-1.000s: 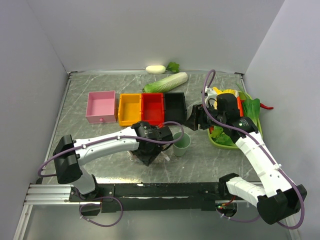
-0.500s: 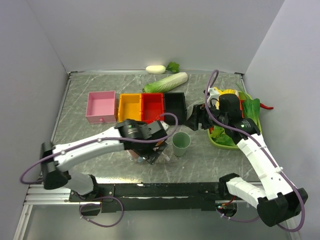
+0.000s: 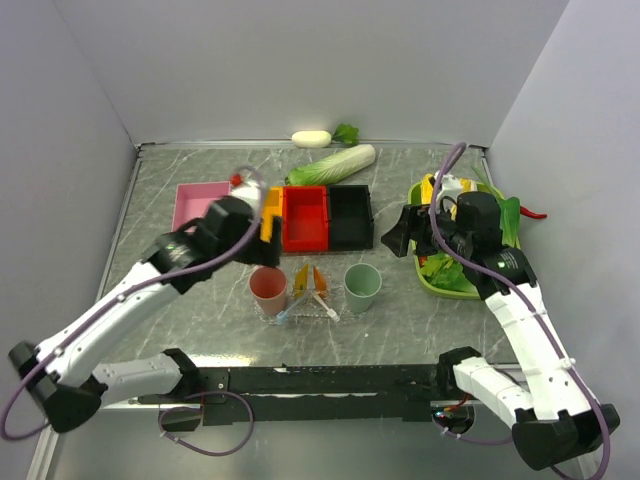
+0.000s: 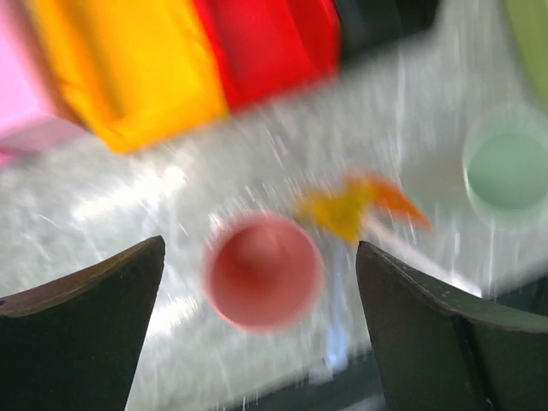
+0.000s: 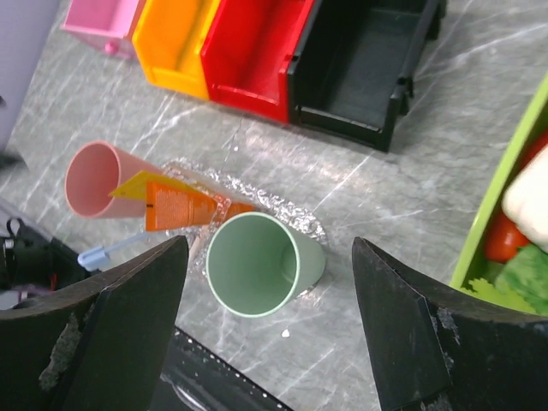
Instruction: Prepare toiletry sets of a toothbrush and toothpaste on the tray
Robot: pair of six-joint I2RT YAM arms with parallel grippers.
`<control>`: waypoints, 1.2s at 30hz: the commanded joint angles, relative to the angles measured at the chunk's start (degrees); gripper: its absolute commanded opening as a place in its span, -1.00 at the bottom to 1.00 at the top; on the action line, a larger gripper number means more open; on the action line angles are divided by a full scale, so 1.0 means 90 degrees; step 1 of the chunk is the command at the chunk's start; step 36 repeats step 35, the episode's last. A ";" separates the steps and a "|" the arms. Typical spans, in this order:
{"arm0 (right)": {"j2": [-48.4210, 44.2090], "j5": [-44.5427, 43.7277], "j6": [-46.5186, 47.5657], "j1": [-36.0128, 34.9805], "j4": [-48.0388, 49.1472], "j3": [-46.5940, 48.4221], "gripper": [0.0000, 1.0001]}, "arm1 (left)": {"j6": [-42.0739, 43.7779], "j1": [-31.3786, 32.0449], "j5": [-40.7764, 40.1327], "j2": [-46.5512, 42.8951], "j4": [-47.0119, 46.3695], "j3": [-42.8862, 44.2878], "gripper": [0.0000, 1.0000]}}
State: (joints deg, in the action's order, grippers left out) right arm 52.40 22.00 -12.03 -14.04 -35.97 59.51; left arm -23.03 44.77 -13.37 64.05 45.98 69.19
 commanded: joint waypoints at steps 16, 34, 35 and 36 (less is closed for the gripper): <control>-0.2188 -0.1975 0.0048 0.0095 0.0734 -0.0420 0.85 | -0.0302 -0.1635 -0.1581 -0.2947 -0.3909 -0.2160 0.93; -0.2463 -0.2220 0.0233 0.0095 0.0939 -0.0694 0.89 | -0.0156 -0.1635 -0.1796 -0.3289 -0.4005 -0.2424 0.93; -0.2463 -0.2210 0.0233 0.0076 0.0949 -0.0694 0.89 | -0.0166 -0.1635 -0.1806 -0.3298 -0.4005 -0.2434 0.94; -0.2463 -0.2210 0.0233 0.0076 0.0949 -0.0694 0.89 | -0.0166 -0.1635 -0.1806 -0.3298 -0.4005 -0.2434 0.94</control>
